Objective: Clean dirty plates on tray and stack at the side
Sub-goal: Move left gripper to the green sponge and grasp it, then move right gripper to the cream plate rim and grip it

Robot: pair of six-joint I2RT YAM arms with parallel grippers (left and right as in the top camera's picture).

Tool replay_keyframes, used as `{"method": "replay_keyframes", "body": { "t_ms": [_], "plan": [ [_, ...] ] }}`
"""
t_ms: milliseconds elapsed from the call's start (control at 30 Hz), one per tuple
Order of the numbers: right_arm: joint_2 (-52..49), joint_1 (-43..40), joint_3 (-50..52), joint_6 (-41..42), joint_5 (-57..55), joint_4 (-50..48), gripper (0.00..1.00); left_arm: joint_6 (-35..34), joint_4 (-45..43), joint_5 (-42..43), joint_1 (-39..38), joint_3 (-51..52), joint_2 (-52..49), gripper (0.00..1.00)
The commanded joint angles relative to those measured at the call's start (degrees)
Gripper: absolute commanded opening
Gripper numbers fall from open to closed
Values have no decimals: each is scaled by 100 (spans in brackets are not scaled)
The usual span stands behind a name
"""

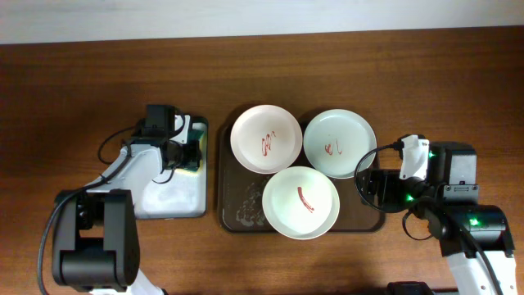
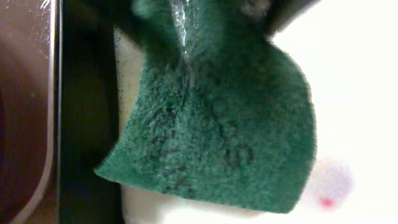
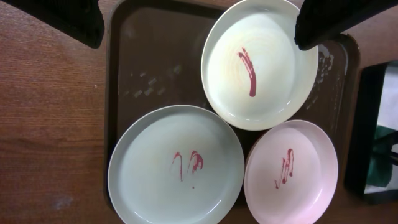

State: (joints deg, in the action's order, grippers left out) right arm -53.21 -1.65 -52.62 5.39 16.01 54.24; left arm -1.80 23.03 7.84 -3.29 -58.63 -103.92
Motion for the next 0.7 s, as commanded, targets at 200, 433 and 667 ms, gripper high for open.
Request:
{"method": "replay_keyframes", "body": {
  "t_ms": [200, 433, 667],
  "plan": [
    [-17, 52, -118, 0, 55, 7, 99, -17, 551, -214, 37, -118, 142, 0],
    [-579, 52, -118, -2, 144, 328, 99, -144, 1633, -249, 35, -118, 918, 0],
    [-1770, 52, -118, -4, 442, 424, 85, -463, 2162, -247, 35, -116, 988, 2]
  ]
}}
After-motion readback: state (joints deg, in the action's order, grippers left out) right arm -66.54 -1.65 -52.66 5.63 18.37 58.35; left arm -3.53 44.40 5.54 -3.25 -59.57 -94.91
